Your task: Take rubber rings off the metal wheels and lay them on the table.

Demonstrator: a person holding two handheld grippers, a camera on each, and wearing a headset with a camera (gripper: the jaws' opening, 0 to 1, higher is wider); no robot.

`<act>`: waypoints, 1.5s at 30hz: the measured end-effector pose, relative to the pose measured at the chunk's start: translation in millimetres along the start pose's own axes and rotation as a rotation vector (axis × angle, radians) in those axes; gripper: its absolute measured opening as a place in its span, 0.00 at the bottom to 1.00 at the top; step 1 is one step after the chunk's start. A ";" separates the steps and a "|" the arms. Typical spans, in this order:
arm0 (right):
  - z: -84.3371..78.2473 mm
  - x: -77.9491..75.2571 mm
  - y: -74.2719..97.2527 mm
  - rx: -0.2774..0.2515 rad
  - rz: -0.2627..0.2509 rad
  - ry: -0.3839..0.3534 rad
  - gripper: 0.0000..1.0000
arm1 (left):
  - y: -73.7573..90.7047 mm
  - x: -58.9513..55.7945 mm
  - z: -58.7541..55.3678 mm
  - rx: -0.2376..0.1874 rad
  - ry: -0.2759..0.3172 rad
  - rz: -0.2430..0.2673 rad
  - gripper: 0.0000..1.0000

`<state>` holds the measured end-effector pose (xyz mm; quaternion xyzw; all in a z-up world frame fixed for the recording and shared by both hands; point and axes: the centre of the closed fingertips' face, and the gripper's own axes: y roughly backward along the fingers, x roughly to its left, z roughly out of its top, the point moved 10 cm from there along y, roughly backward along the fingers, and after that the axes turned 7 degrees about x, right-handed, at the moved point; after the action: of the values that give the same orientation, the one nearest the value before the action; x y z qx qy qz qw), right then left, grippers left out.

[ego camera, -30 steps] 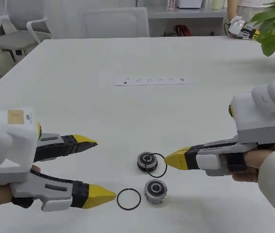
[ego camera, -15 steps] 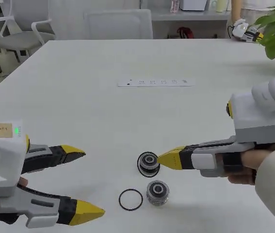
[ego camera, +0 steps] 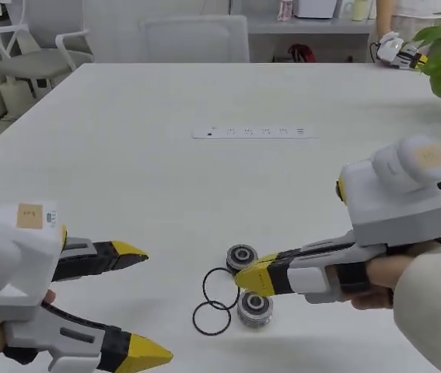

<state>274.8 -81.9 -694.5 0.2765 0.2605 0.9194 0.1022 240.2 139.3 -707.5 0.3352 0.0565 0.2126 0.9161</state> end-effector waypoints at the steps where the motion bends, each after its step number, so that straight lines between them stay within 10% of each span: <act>1: -0.3 0.5 -0.9 0.004 0.003 0.003 0.00 | 0.0 0.0 0.0 0.000 0.000 0.000 0.75; 27: -21.4 5.2 -34.0 0.175 0.027 0.045 0.00 | 0.7 -0.6 0.6 0.001 -0.012 0.001 0.75; 45: -23.0 -6.7 -36.3 0.164 -0.053 0.064 0.00 | -1.7 -1.3 -0.1 0.012 -0.013 -0.009 0.75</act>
<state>269.0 -63.2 -733.4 0.2472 0.3455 0.9003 0.0950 239.6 137.6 -708.7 0.3416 0.0534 0.2062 0.9154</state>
